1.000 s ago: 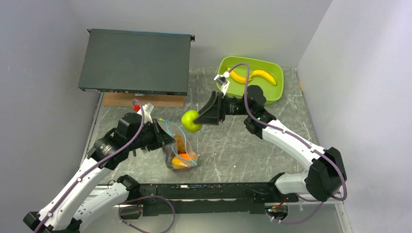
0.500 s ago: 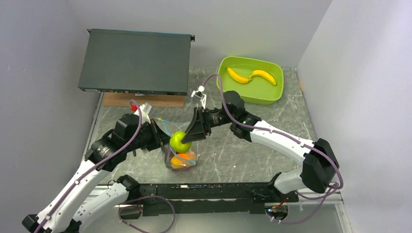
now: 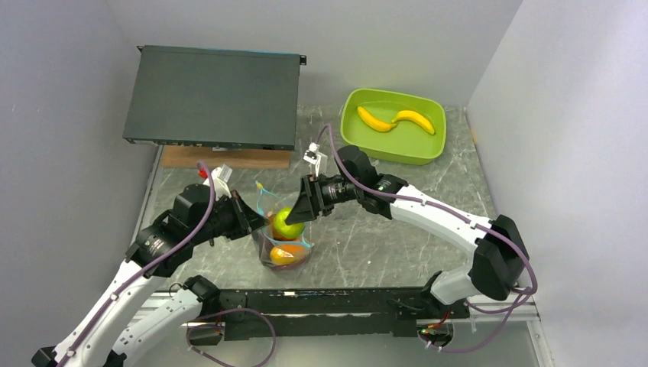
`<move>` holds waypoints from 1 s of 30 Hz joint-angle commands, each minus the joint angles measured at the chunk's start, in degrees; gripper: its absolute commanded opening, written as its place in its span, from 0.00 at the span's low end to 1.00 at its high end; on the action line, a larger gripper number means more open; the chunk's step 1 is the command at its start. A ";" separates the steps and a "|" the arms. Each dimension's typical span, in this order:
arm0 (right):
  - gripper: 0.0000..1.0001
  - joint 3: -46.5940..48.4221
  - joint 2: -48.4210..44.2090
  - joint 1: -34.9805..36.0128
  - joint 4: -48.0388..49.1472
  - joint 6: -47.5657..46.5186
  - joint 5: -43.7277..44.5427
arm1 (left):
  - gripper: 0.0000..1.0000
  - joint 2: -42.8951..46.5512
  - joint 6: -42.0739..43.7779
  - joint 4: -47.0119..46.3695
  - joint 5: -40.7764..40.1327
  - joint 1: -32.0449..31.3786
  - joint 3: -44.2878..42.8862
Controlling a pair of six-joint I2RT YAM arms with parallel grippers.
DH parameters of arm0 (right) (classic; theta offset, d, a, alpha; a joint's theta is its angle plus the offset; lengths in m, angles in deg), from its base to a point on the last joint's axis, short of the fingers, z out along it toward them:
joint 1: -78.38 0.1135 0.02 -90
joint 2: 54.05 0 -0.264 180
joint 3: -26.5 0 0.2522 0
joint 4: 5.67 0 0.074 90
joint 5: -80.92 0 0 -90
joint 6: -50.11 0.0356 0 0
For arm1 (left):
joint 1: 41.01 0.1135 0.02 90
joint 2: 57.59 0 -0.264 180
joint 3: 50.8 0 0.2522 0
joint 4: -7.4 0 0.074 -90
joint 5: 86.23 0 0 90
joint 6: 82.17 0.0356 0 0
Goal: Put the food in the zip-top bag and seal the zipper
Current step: Place the fake fruit in the zipper food storage bag.
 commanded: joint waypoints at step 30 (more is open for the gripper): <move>0.74 11.85 -3.20 6.33 -14.37 -14.30 14.09 | 0.00 0.84 -0.03 0.34 -1.35 0.10 -0.68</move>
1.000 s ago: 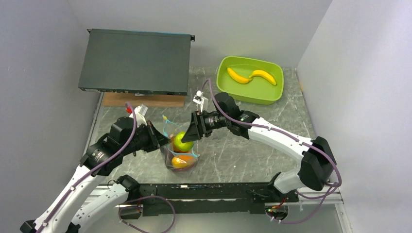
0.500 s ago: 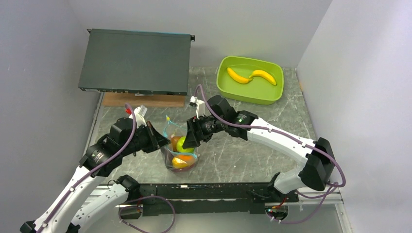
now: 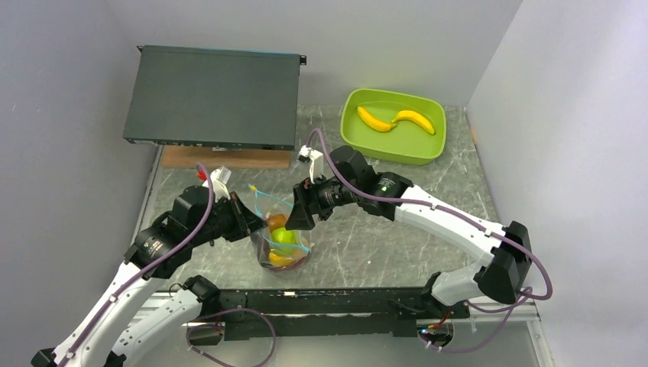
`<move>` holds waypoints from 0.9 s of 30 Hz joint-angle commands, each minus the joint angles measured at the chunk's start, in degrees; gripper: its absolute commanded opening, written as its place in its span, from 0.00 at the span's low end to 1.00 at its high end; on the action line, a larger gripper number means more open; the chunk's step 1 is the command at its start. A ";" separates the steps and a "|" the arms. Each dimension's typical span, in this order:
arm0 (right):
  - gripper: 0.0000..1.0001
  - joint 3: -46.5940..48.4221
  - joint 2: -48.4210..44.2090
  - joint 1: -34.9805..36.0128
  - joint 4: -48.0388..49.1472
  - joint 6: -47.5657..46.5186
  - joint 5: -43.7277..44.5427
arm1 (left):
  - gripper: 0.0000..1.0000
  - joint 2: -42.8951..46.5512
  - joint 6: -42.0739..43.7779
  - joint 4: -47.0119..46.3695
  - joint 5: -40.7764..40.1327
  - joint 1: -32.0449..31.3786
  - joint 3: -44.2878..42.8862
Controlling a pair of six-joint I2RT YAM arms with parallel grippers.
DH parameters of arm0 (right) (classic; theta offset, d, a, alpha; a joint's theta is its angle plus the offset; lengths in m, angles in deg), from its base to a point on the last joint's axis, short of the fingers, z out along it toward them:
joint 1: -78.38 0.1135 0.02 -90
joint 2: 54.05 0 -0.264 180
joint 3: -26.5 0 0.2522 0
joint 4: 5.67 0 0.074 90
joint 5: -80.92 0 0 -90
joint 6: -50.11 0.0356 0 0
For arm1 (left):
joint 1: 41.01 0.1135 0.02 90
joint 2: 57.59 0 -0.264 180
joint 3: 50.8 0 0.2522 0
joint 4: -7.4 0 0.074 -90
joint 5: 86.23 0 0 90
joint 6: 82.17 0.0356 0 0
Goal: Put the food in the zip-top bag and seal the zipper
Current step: Place the fake fruit in the zipper food storage bag, then pick up the fake fruit from the bin.
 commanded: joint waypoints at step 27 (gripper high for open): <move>0.77 1.18 -5.69 -17.93 13.02 -12.51 38.37 | 0.00 -1.85 0.64 -0.91 1.17 0.09 -1.46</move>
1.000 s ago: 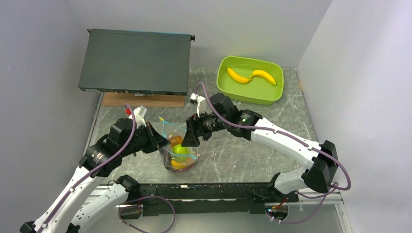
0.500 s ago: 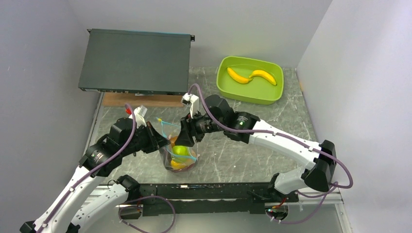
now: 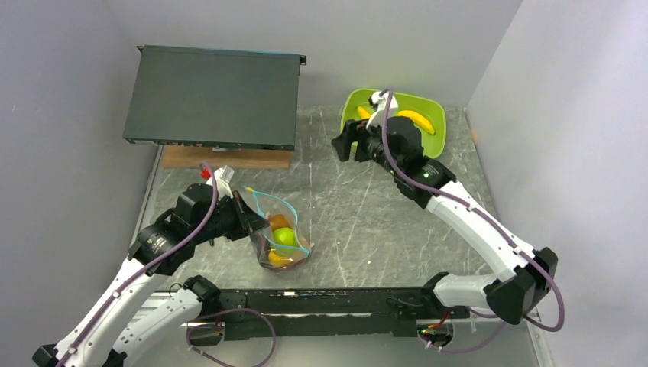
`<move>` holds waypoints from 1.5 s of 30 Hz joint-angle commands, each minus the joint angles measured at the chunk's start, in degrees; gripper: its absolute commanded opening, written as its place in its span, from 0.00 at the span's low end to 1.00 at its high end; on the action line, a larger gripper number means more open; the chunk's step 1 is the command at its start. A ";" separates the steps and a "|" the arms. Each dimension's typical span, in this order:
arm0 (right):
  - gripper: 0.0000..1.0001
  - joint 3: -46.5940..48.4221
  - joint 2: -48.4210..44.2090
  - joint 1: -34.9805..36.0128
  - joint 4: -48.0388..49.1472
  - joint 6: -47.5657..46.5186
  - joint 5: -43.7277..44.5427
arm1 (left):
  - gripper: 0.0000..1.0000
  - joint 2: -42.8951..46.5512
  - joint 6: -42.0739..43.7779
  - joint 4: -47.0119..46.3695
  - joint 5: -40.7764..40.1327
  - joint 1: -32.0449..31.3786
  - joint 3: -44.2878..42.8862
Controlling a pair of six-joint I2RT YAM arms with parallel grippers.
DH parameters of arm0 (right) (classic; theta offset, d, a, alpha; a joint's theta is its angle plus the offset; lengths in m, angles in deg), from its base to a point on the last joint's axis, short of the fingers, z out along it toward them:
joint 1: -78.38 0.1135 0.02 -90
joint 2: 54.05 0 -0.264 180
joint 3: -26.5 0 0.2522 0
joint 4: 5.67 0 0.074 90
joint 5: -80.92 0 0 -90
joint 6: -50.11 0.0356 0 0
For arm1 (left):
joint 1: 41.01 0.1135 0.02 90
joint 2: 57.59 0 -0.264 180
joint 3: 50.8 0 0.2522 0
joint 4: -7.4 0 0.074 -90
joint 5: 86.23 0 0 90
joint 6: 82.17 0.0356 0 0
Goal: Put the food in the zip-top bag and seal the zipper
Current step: Pick up the fake fruit from the bin.
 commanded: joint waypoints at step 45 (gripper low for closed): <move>0.92 57.96 73.12 -26.94 -2.71 -34.79 -0.20 | 0.00 -3.37 -3.23 4.50 0.86 0.06 -3.15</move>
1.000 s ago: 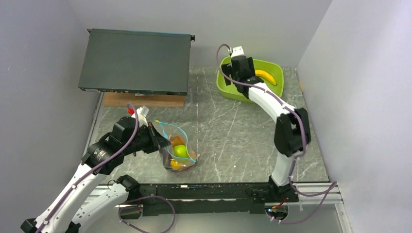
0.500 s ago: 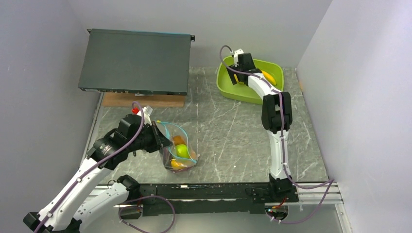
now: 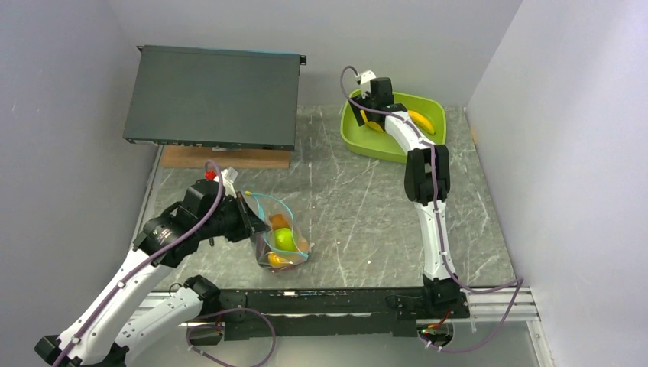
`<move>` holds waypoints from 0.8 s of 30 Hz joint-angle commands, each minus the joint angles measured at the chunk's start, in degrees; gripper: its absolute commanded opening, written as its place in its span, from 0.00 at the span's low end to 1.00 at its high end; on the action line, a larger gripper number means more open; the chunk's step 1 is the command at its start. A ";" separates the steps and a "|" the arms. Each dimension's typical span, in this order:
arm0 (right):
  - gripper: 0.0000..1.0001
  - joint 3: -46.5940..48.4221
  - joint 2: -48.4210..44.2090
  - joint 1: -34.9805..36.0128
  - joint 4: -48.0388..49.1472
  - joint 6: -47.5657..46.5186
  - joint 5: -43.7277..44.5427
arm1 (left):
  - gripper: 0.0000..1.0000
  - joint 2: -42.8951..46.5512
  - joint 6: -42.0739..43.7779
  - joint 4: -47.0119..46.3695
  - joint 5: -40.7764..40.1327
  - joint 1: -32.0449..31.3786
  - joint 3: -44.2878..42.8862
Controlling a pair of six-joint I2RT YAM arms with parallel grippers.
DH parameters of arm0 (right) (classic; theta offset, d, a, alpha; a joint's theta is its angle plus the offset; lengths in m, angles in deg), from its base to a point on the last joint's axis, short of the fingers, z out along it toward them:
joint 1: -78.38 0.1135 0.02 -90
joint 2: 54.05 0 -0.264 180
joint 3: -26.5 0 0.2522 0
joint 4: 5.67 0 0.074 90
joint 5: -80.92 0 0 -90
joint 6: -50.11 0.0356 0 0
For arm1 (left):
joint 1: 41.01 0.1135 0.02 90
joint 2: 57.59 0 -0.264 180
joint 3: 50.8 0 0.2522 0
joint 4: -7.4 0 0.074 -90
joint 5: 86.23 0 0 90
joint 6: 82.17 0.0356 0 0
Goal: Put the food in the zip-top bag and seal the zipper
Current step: Pick up the fake fruit from the bin.
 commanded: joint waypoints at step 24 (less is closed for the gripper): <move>0.11 -1.59 -6.97 -0.70 0.31 8.90 -5.88 | 0.00 0.08 -1.45 -2.24 1.25 0.11 0.24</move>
